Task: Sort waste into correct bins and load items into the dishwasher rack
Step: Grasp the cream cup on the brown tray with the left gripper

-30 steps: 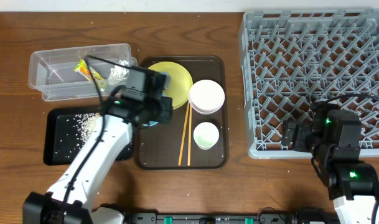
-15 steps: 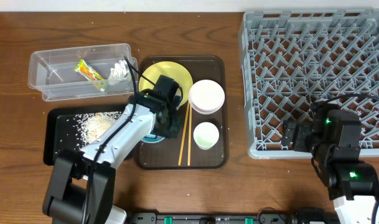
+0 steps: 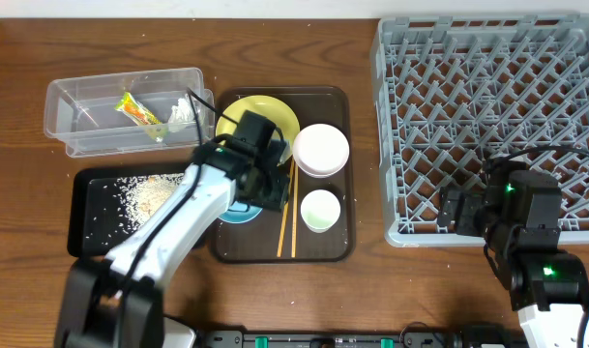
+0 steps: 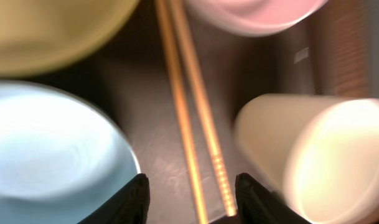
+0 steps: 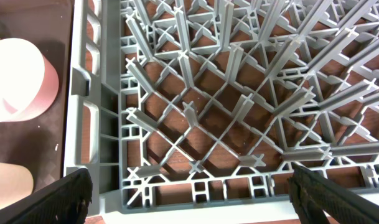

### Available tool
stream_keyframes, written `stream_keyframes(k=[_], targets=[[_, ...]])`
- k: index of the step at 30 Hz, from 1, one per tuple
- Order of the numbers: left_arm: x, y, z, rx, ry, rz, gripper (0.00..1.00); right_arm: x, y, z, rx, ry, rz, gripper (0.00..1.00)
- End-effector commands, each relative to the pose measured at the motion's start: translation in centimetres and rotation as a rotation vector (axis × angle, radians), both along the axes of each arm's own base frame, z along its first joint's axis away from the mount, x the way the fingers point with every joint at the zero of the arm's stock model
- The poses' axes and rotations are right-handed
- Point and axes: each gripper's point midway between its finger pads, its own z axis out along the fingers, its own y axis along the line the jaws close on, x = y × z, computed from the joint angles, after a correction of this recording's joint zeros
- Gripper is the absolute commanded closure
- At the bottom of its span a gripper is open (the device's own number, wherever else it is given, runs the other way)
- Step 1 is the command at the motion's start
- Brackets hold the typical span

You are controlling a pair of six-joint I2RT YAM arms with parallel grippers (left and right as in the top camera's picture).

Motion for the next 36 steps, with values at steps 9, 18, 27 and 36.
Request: stream_keyframes(k=[9, 18, 27, 36], targets=[[-1.2, -3.3, 1.8, -0.064, -0.03, -0.097, 0.49, 0.2, -0.1, 0.8, 0.011, -0.016, -0.011, 0.01], [-3.1, -4.9, -2.5, 0.051, 0.048, -0.182, 0.49, -0.2, -0.1, 0.5, 0.011, 0.002, -0.011, 0.01], [-2.5, -4.9, -3.0, 0.071, 0.044, -0.175, 0.81, -0.6, -0.1, 0.1, 0.011, 0.024, -0.011, 0.01], [-1.4, -7.1, 6.2, -0.331, -0.03, -0.165, 0.87, 0.5, -0.1, 1.1, 0.017, -0.033, -0.017, 0.01]])
